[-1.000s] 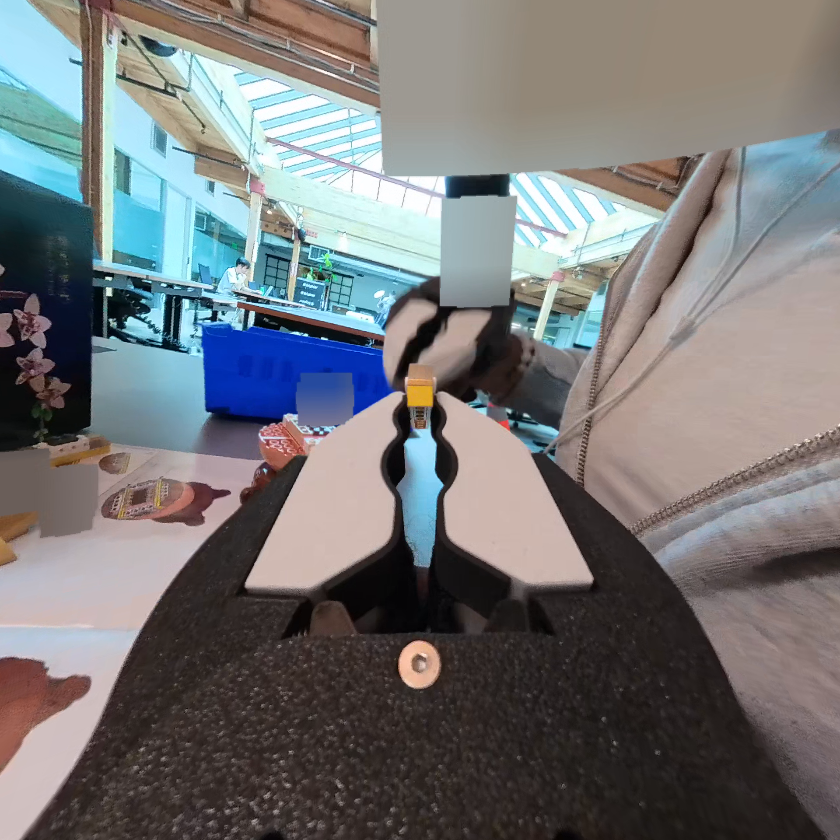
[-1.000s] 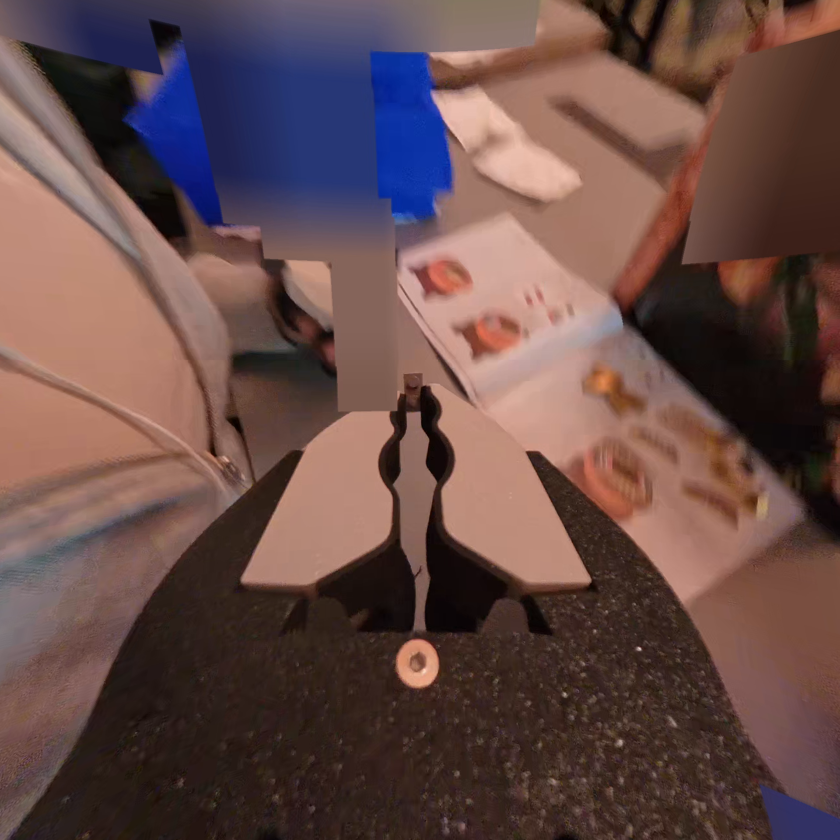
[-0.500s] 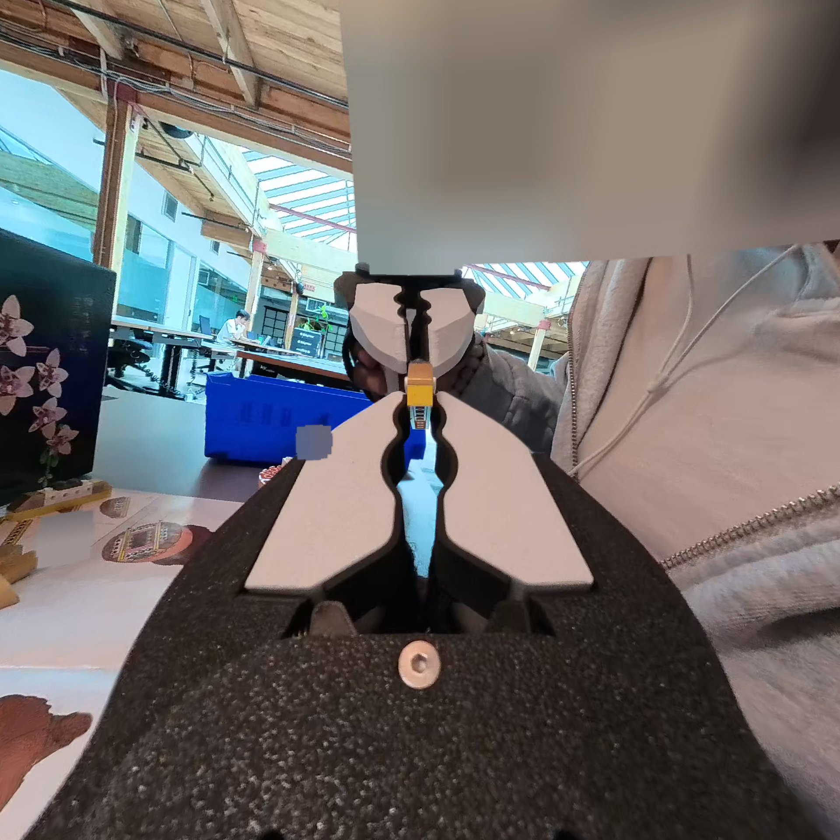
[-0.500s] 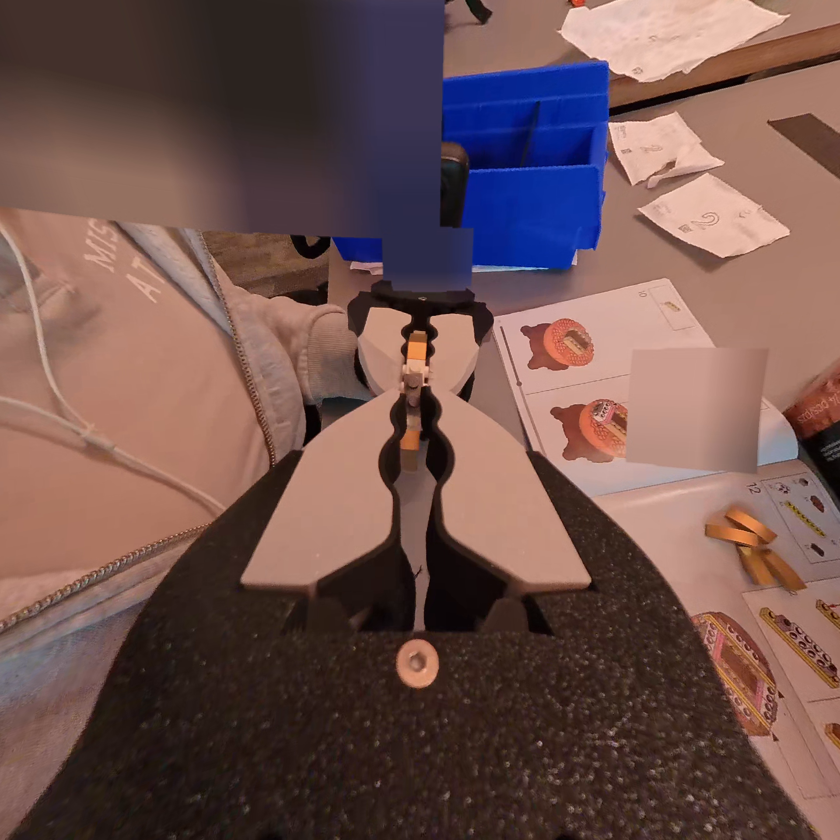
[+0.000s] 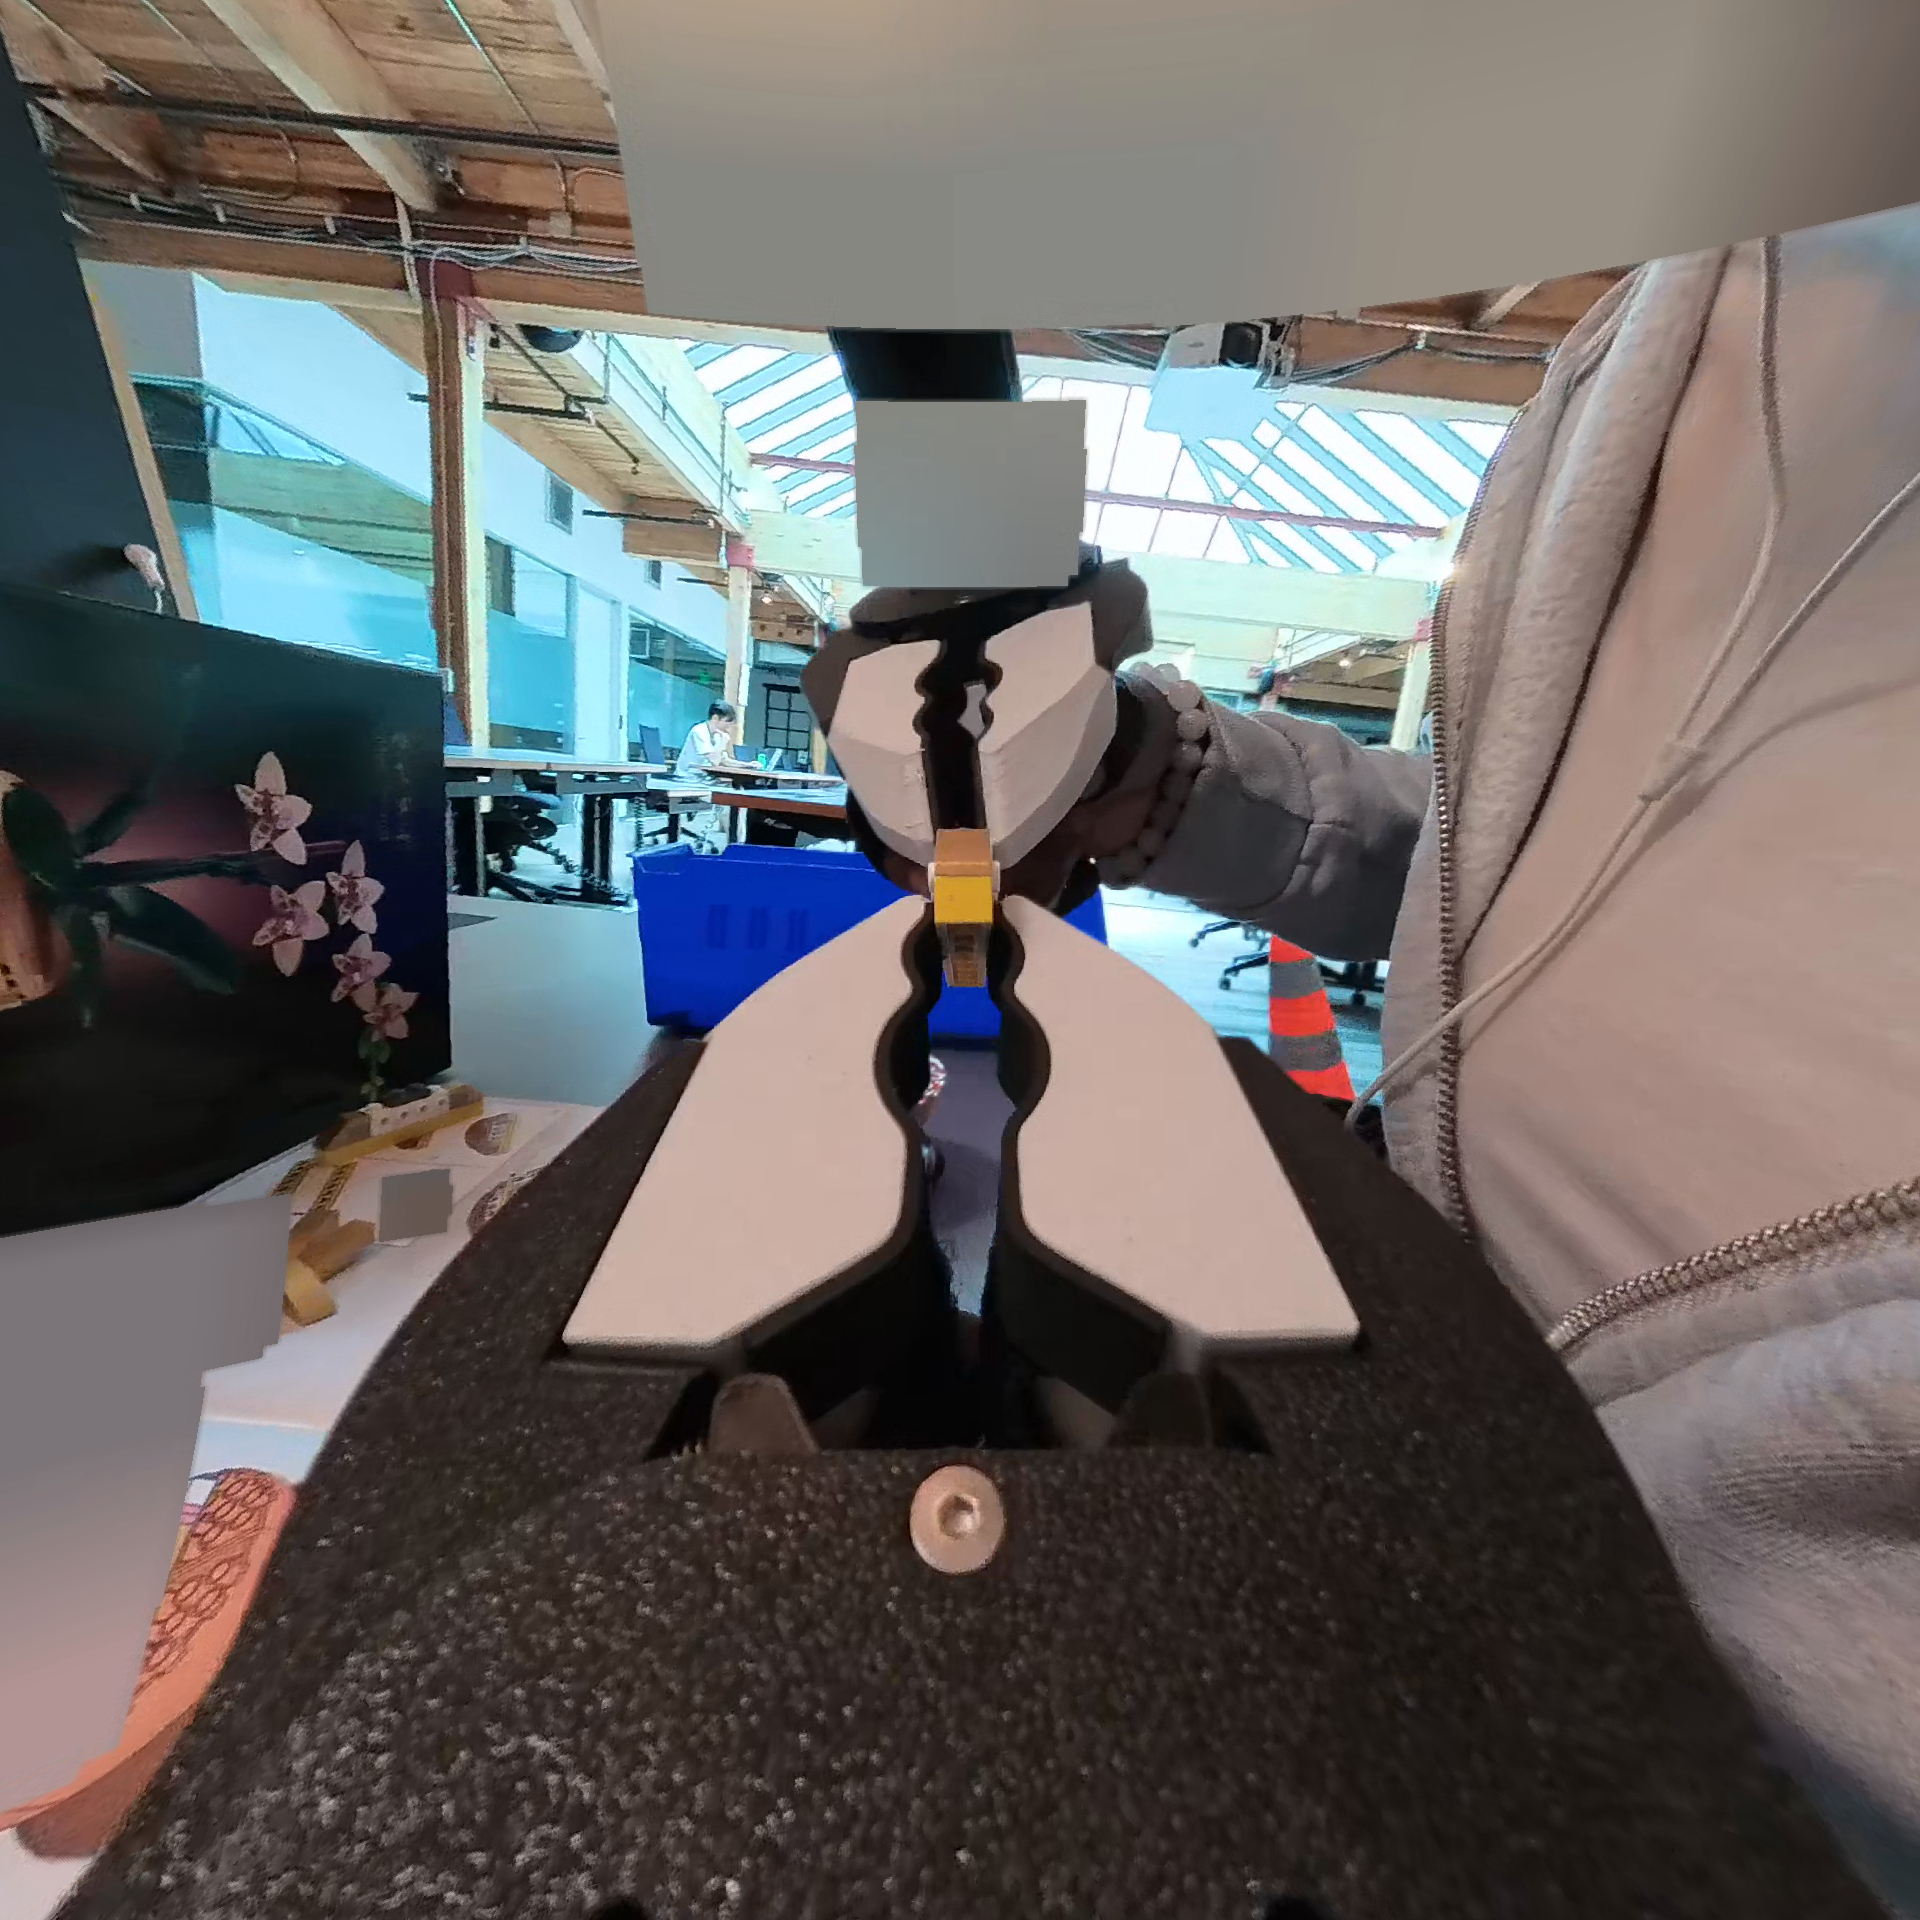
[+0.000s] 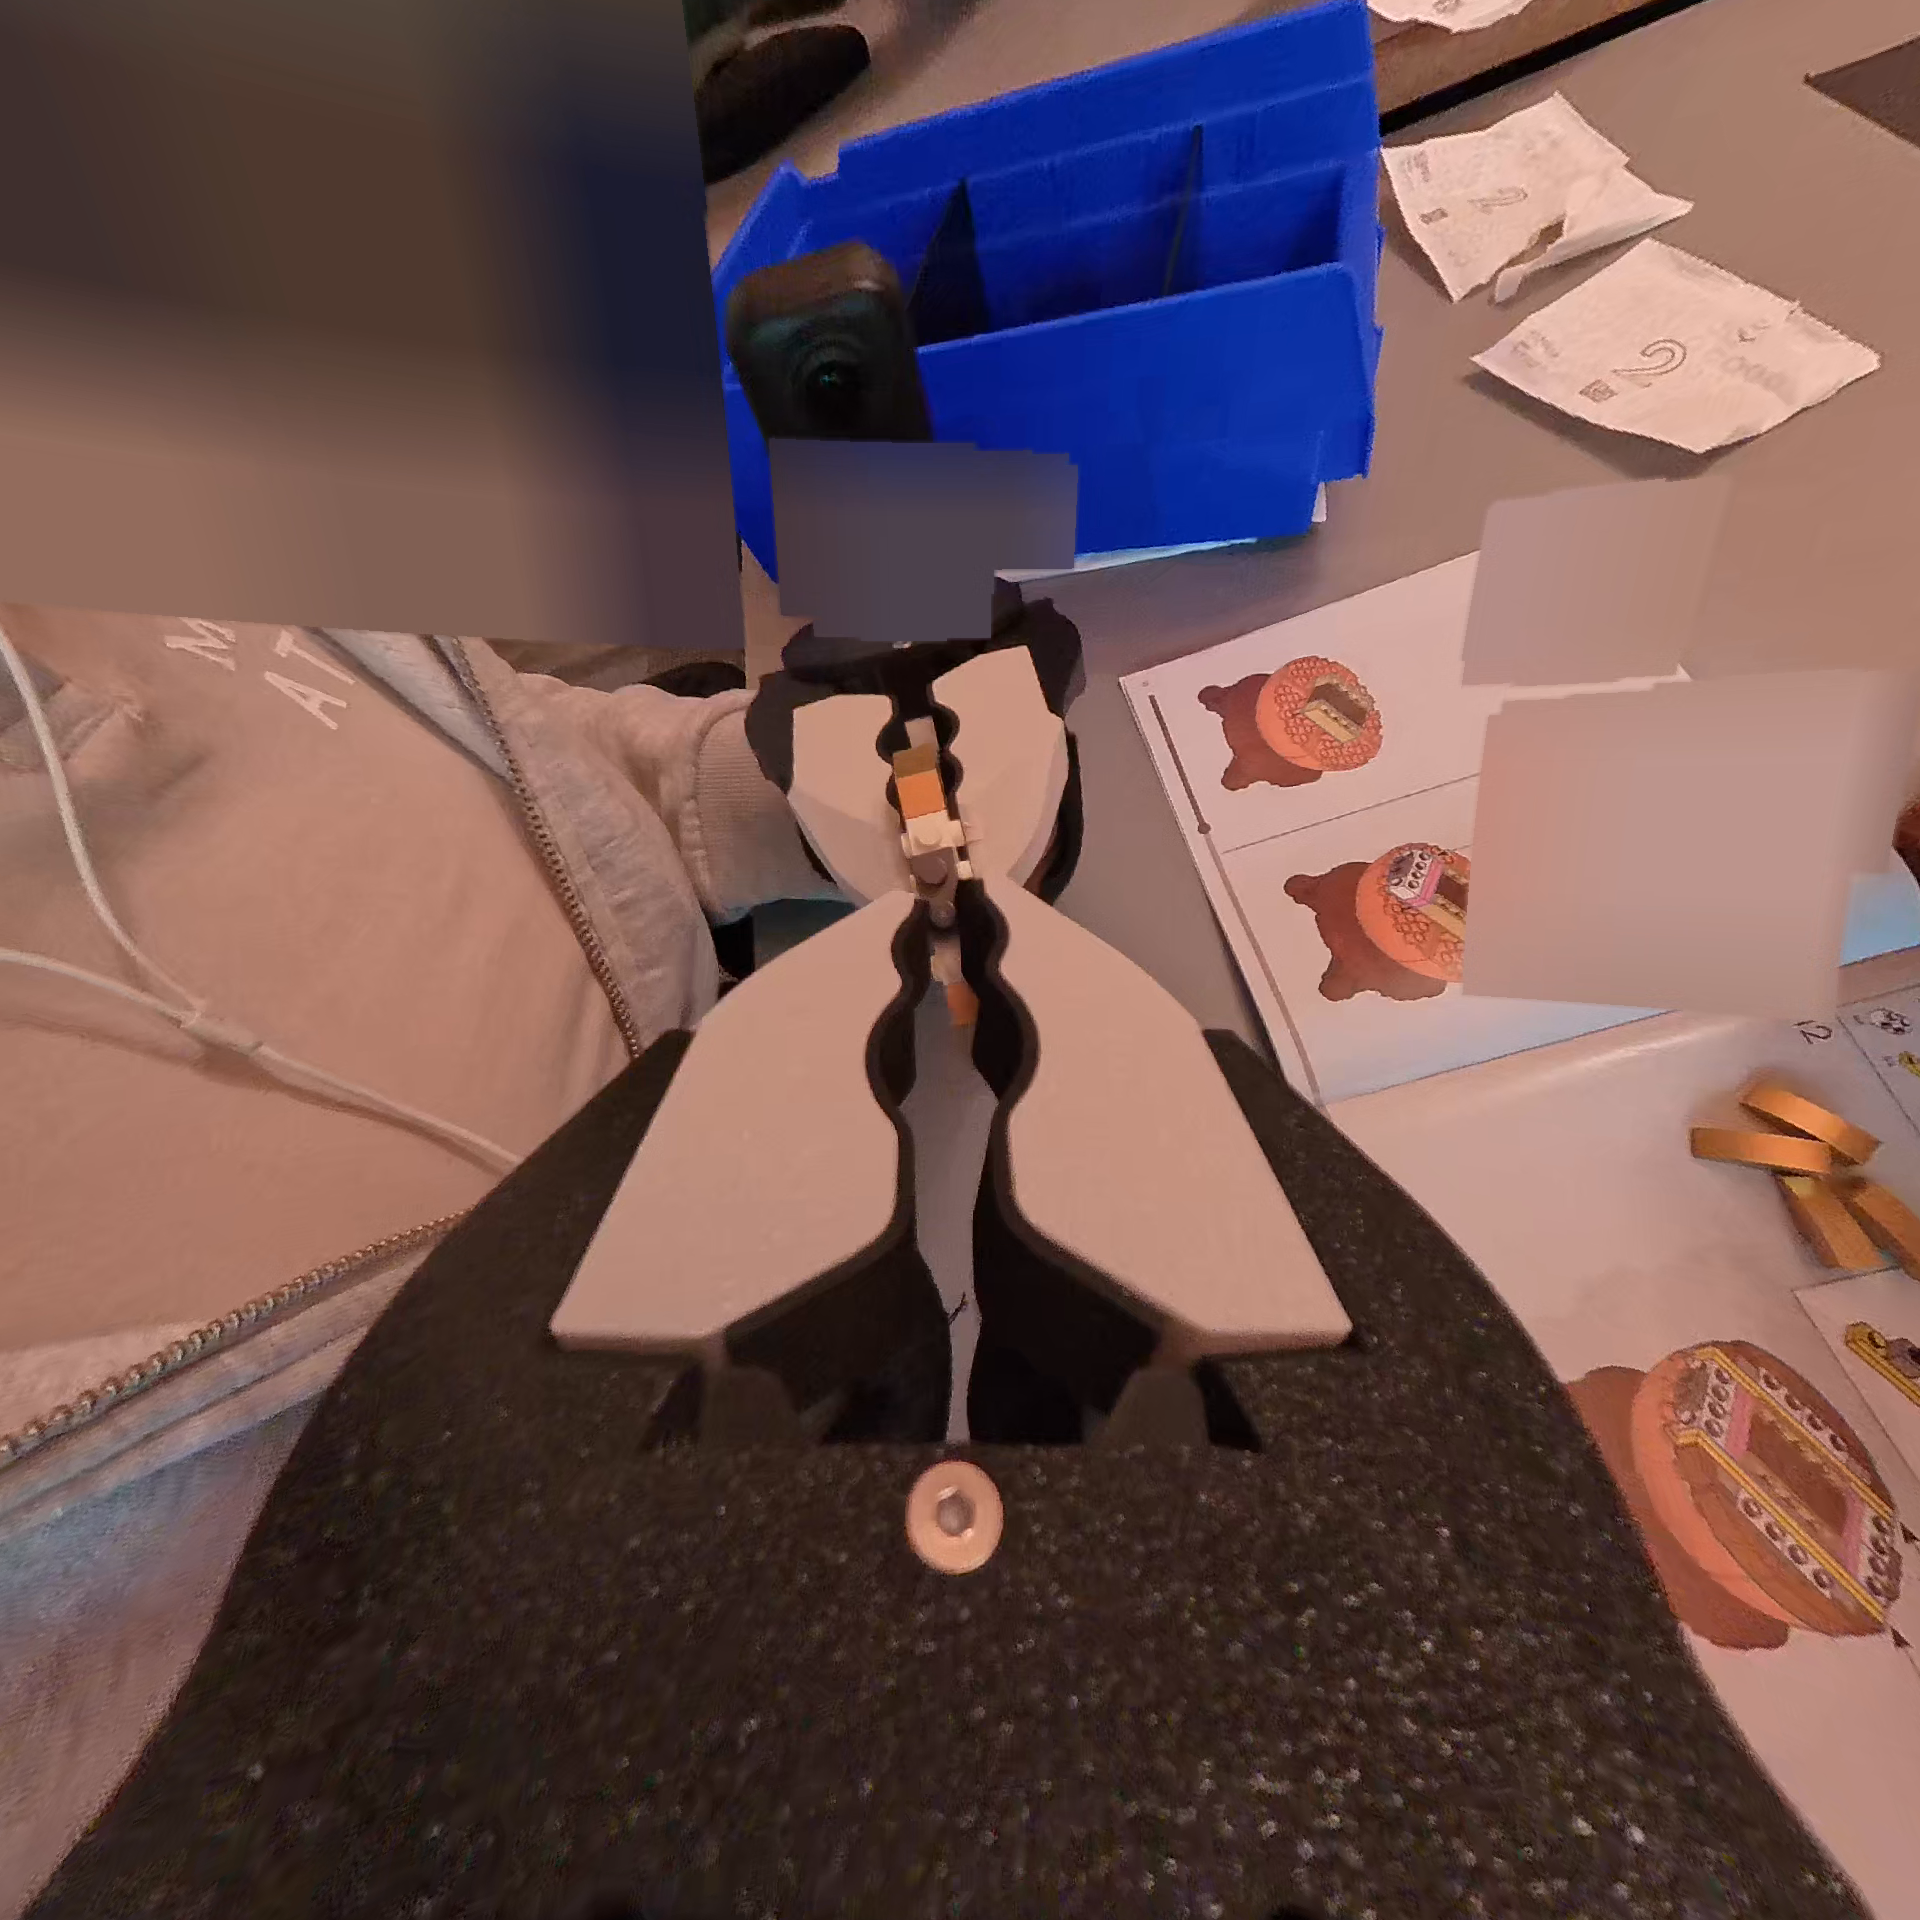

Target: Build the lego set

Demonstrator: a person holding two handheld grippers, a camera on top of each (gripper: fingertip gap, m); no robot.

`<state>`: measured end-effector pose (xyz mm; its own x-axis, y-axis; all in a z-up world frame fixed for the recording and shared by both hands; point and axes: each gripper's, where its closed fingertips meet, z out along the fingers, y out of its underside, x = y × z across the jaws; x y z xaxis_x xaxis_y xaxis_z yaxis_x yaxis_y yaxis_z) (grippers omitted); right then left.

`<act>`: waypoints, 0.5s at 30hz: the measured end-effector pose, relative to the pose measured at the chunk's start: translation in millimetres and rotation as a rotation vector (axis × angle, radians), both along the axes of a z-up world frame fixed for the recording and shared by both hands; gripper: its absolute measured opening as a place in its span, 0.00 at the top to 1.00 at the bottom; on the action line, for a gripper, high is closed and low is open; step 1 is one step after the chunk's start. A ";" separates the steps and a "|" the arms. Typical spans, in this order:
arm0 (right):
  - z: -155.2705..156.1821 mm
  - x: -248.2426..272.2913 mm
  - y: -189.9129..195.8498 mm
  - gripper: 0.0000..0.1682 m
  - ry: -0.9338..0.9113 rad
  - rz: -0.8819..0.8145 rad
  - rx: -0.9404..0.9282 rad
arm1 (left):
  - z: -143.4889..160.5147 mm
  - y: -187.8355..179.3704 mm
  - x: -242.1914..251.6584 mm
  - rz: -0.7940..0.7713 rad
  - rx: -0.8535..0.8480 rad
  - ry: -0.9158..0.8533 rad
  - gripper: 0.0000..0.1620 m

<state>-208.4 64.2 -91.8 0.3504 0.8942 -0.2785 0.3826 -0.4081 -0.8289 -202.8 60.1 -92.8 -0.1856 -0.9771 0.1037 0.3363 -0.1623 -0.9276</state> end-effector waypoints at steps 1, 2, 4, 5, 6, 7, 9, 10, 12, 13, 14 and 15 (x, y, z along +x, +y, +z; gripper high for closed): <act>-0.6 -0.1 -0.1 0.97 -0.006 0.001 -0.007 | -1.0 0.4 0.2 0.011 0.011 0.007 0.96; -0.8 -0.7 -1.0 0.97 -0.005 0.008 -0.012 | -1.2 0.2 -0.3 0.021 0.029 0.012 0.96; -3.1 -0.3 -2.6 0.97 -0.019 0.018 -0.030 | -2.3 -0.6 -0.6 0.056 0.095 0.031 0.96; -4.8 0.1 -4.0 0.97 -0.029 0.028 -0.038 | -3.7 -1.4 -0.3 0.076 0.140 0.050 0.96; -6.1 0.2 -4.9 0.97 -0.036 0.037 -0.038 | -4.9 -2.1 -0.3 0.094 0.181 0.068 0.96; -7.4 0.3 -6.2 0.97 -0.042 0.048 -0.045 | -5.9 -2.9 -0.3 0.106 0.215 0.082 0.96; -10.2 0.0 -8.9 0.97 -0.051 0.067 -0.068 | -7.8 -4.6 -0.1 0.121 0.264 0.102 0.96; -11.2 0.0 -10.2 0.97 -0.052 0.076 -0.077 | -8.7 -5.6 -0.2 0.129 0.291 0.111 0.96; -14.0 0.9 -12.7 0.97 -0.069 0.092 -0.090 | -10.8 -7.6 0.1 0.150 0.356 0.139 0.96; -16.2 1.7 -15.0 0.97 -0.087 0.111 -0.094 | -12.9 -9.1 0.6 0.156 0.398 0.160 0.96; -18.6 2.5 -18.1 0.97 -0.108 0.140 -0.095 | -15.2 -11.8 1.3 0.153 0.444 0.181 0.96; -19.5 2.8 -21.5 0.97 -0.117 0.171 -0.094 | -16.9 -15.0 1.6 0.149 0.487 0.197 0.96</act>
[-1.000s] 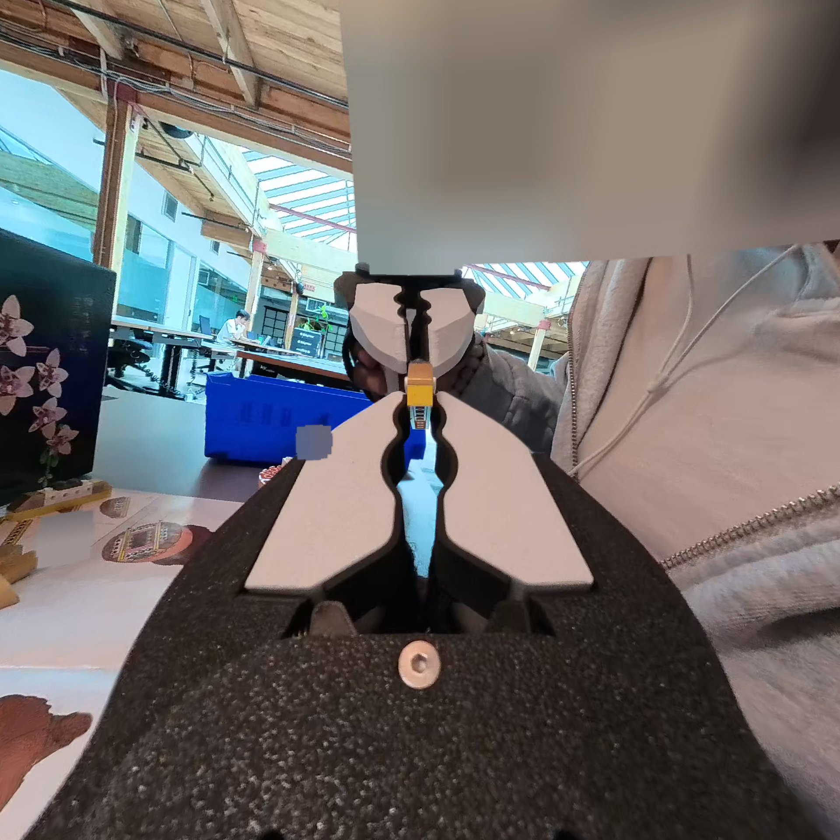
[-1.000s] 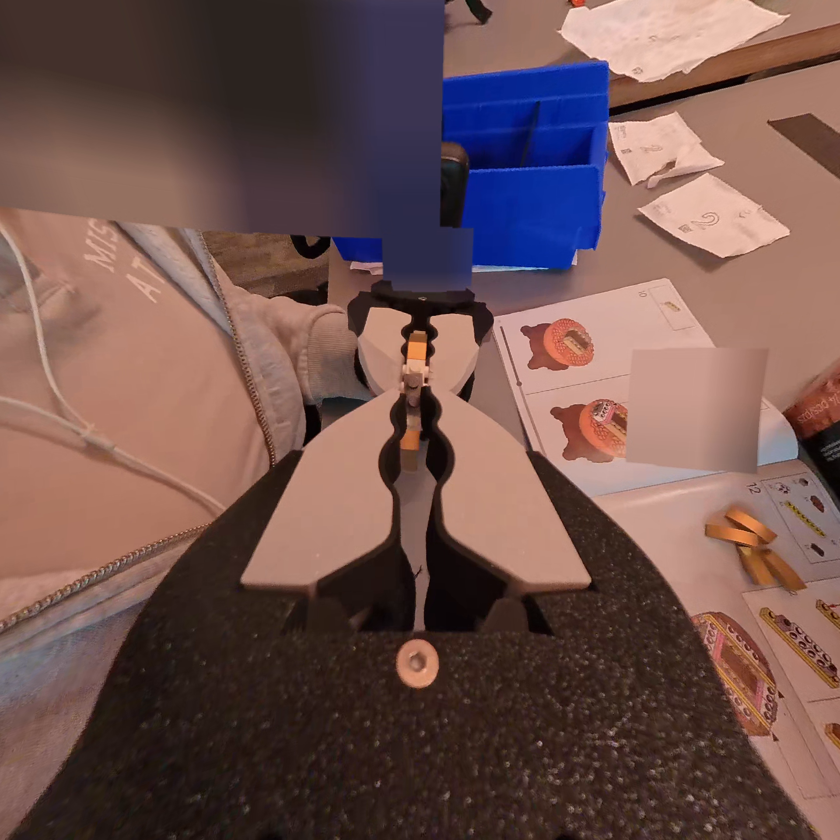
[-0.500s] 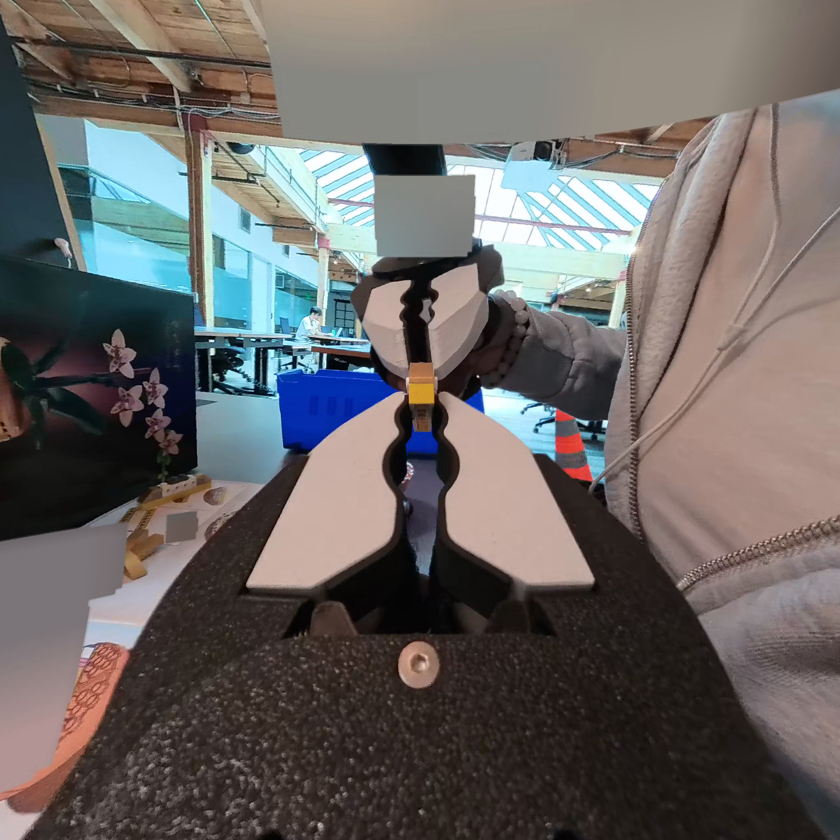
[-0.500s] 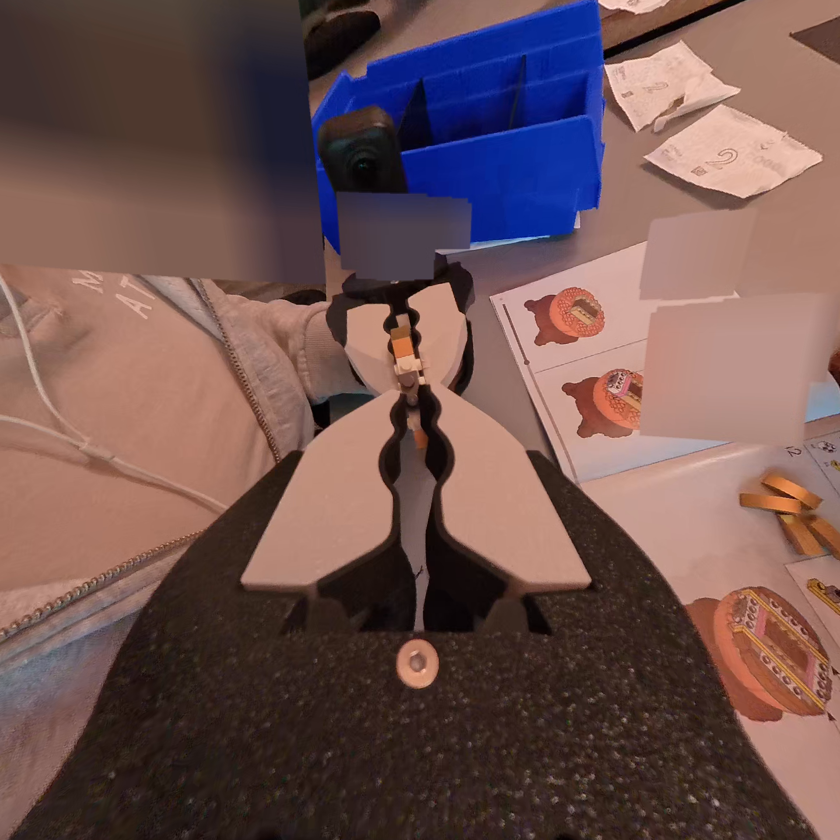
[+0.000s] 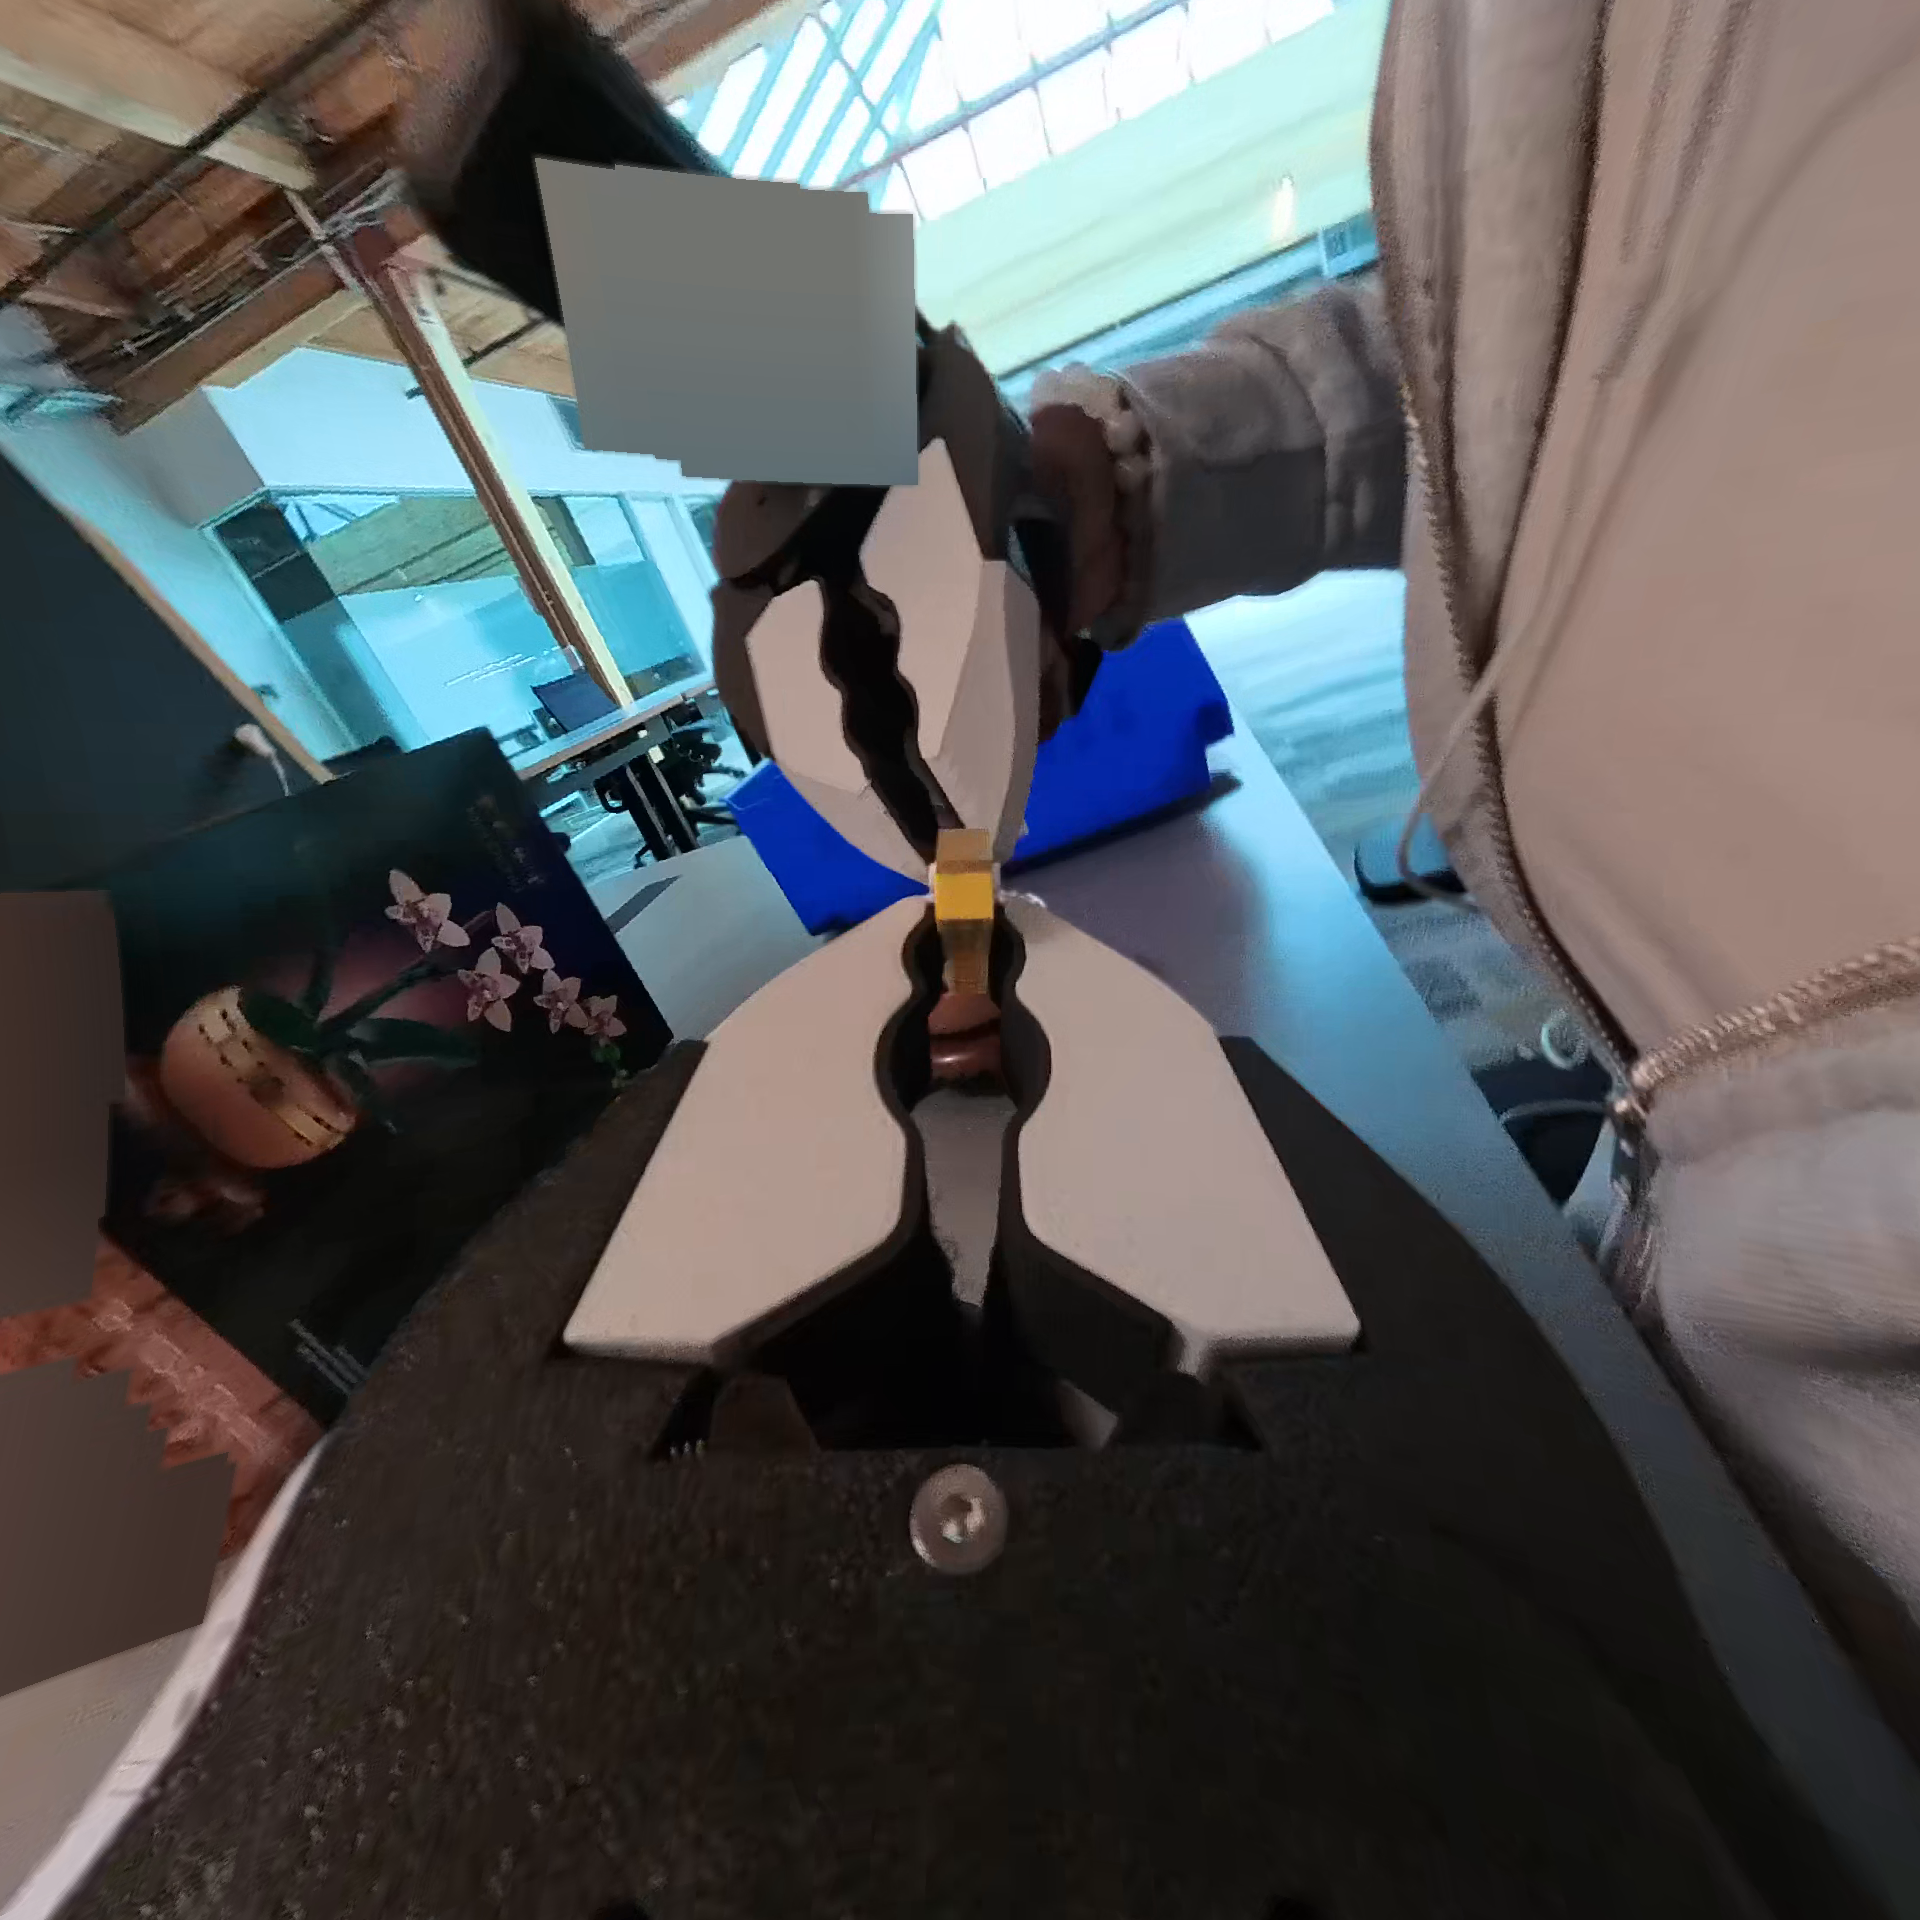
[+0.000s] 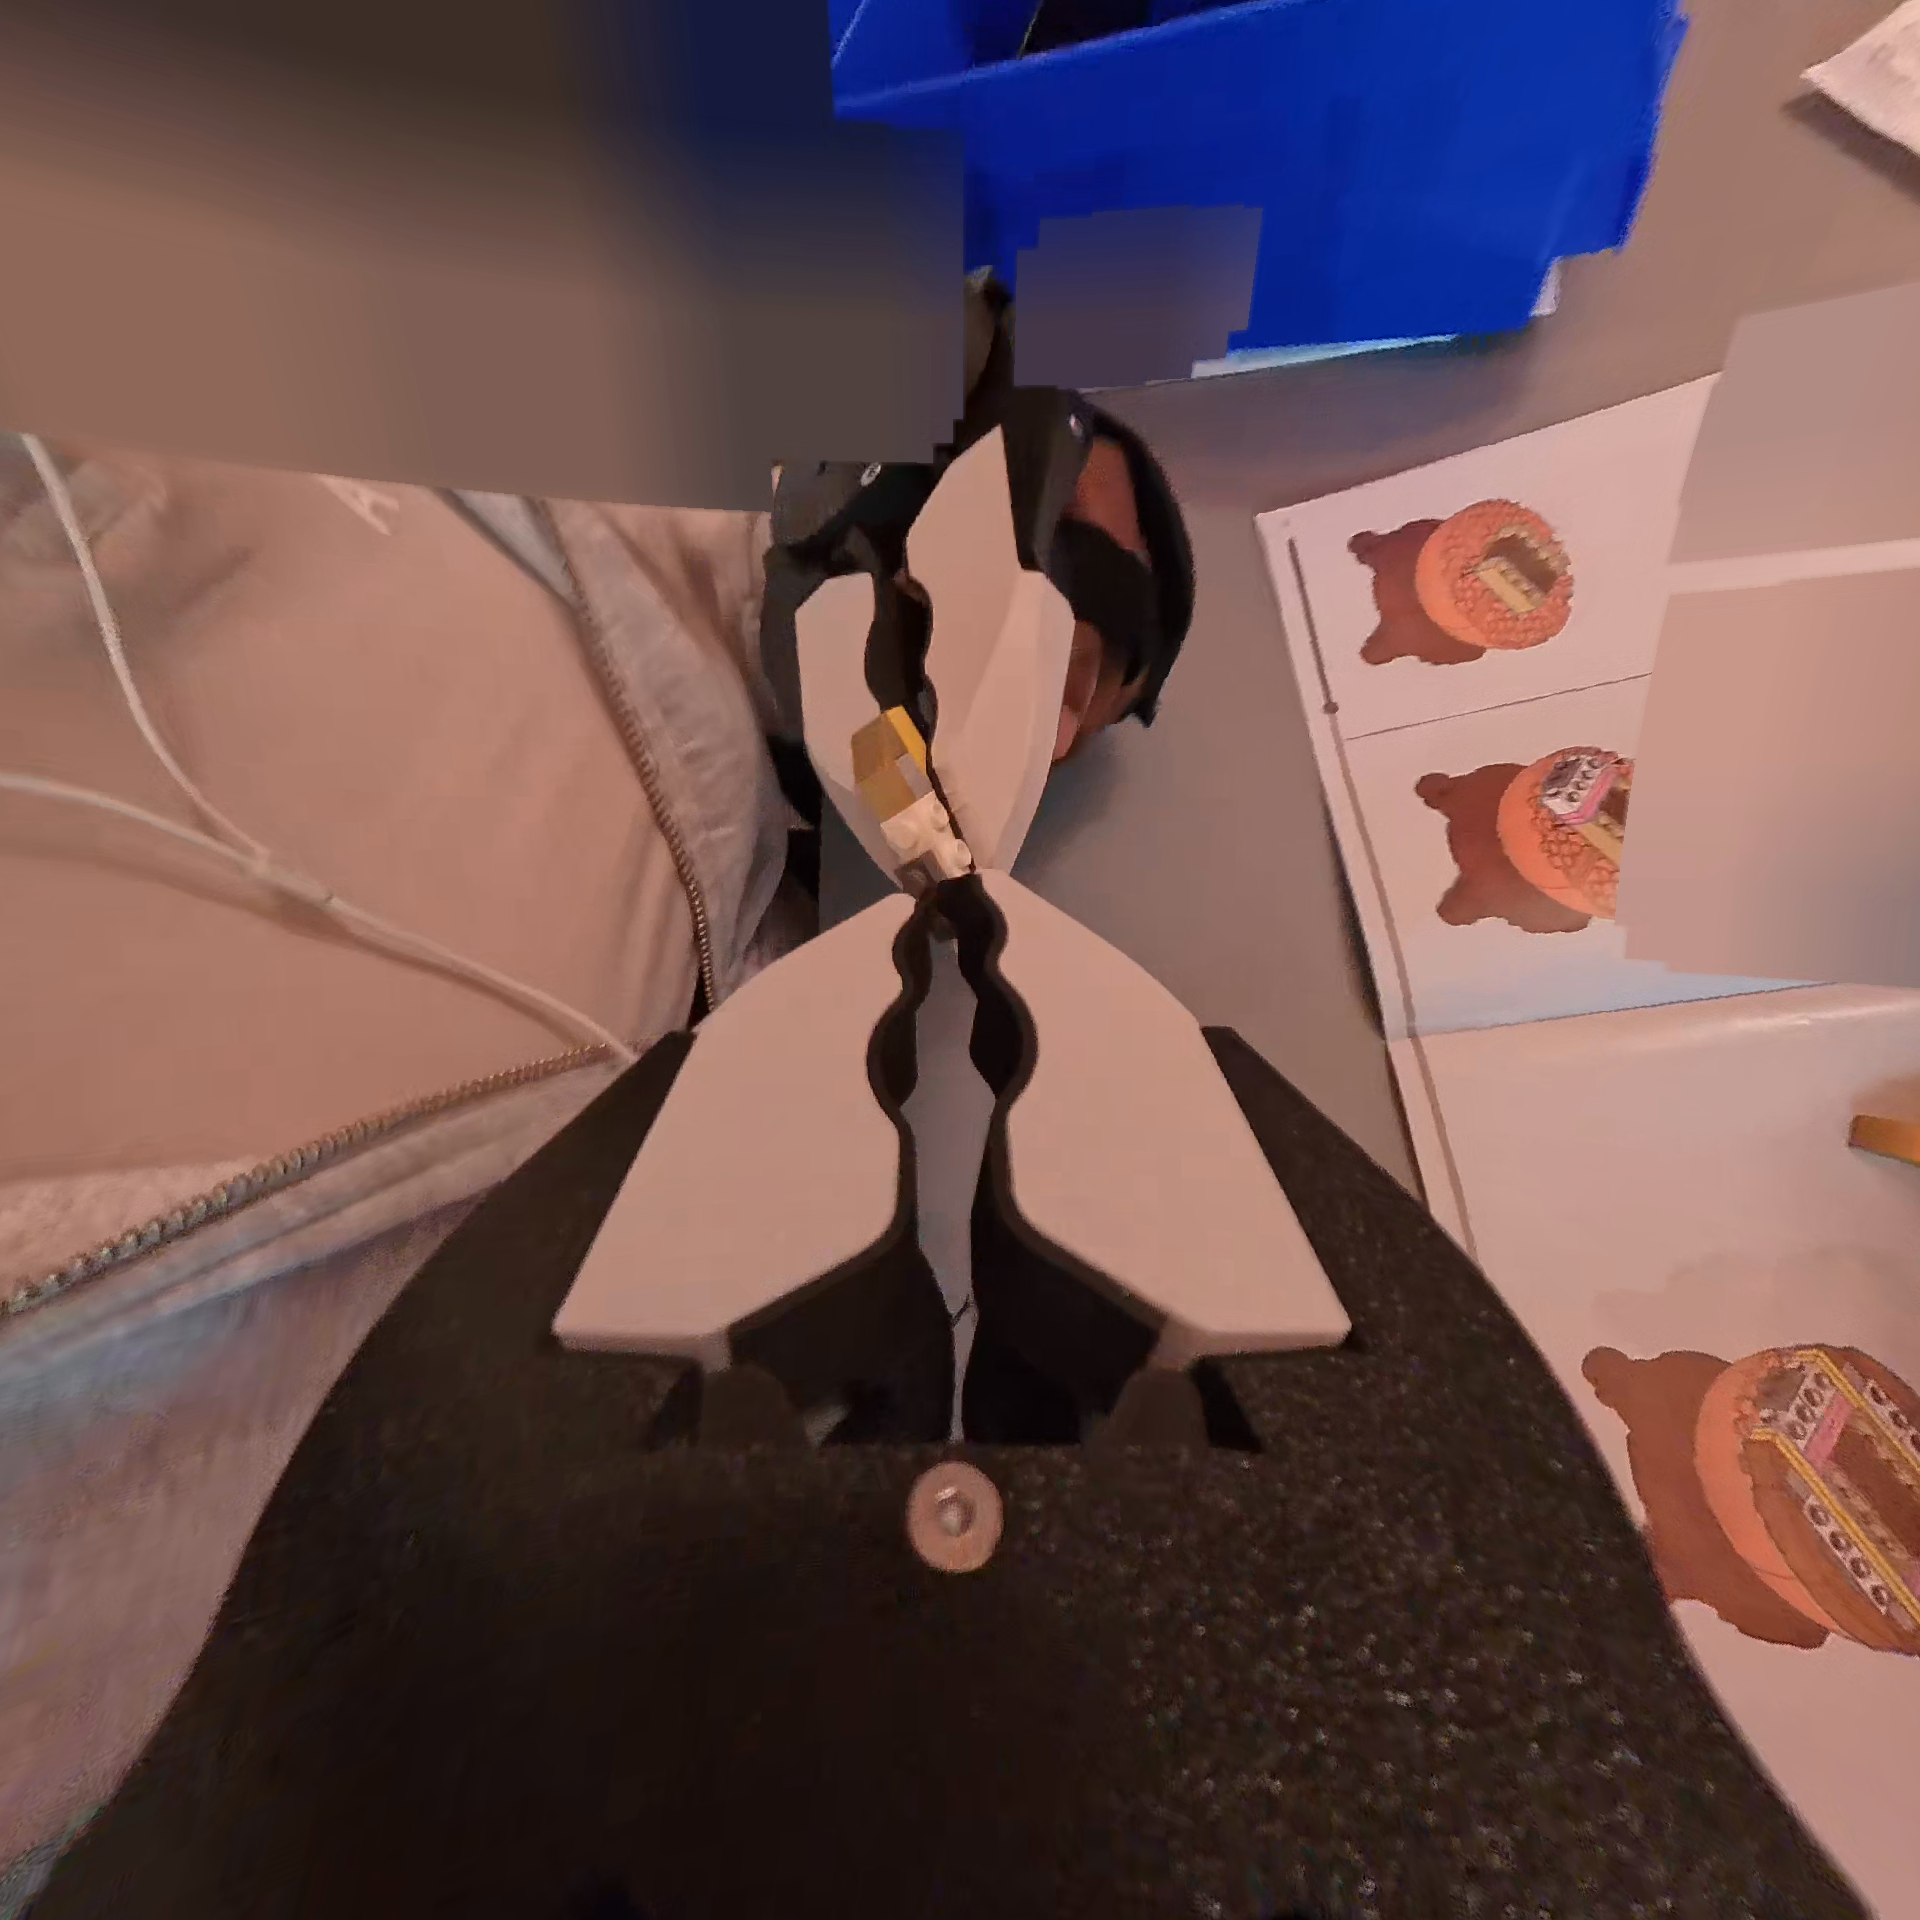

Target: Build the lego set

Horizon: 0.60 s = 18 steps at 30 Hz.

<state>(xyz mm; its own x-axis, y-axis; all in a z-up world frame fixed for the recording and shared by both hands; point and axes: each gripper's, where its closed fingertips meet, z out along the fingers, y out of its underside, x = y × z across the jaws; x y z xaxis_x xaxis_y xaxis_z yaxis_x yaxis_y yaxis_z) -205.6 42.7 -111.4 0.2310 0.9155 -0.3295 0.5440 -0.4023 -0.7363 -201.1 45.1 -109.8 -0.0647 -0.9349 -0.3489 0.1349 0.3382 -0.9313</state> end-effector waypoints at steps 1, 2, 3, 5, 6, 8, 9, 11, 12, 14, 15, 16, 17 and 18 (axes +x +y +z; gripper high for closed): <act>1.0 -0.3 -3.4 0.97 0.004 0.025 -0.018 | -0.1 -3.2 -0.1 -0.008 0.028 0.009 0.96; 2.0 -0.2 -6.8 0.97 0.004 0.053 -0.033 | 0.7 -6.5 -0.3 -0.018 0.047 0.010 0.96; 1.8 0.4 -9.1 0.97 -0.008 0.079 -0.034 | 0.8 -9.1 0.0 -0.022 0.070 0.015 0.96; -0.2 1.8 -12.4 0.97 -0.045 0.126 -0.020 | -1.1 -12.3 1.2 -0.009 0.132 0.043 0.96; -0.8 2.1 -14.0 0.97 -0.057 0.145 -0.016 | -1.7 -14.1 1.4 -0.010 0.154 0.056 0.96; -1.0 2.0 -15.1 0.97 -0.069 0.163 -0.023 | -2.1 -16.1 0.9 -0.005 0.185 0.073 0.96; -0.8 1.8 -14.9 0.97 -0.069 0.164 -0.022 | -1.8 -16.2 0.6 -0.002 0.192 0.076 0.96; -1.0 1.8 -12.9 0.97 -0.076 0.154 -0.005 | -1.7 -14.4 0.1 0.014 0.194 0.080 0.96; -2.6 2.8 -11.0 0.97 -0.093 0.148 0.018 | -2.8 -13.4 0.4 0.020 0.191 0.088 0.96; -3.4 3.8 -7.2 0.97 -0.119 0.139 0.089 | -5.0 -9.8 1.5 0.033 0.153 0.087 0.96; -3.7 4.1 -6.3 0.97 -0.132 0.137 0.115 | -5.5 -8.9 1.9 0.031 0.122 0.077 0.96; -4.5 4.5 -4.6 0.97 -0.148 0.128 0.144 | -6.4 -7.9 2.2 0.029 0.088 0.071 0.96; -5.5 4.7 -3.7 0.98 -0.161 0.123 0.166 | -7.6 -6.8 2.6 0.030 0.059 0.068 0.96; -6.0 4.7 -3.4 0.98 -0.169 0.120 0.184 | -8.6 -6.3 2.6 0.029 0.038 0.065 0.96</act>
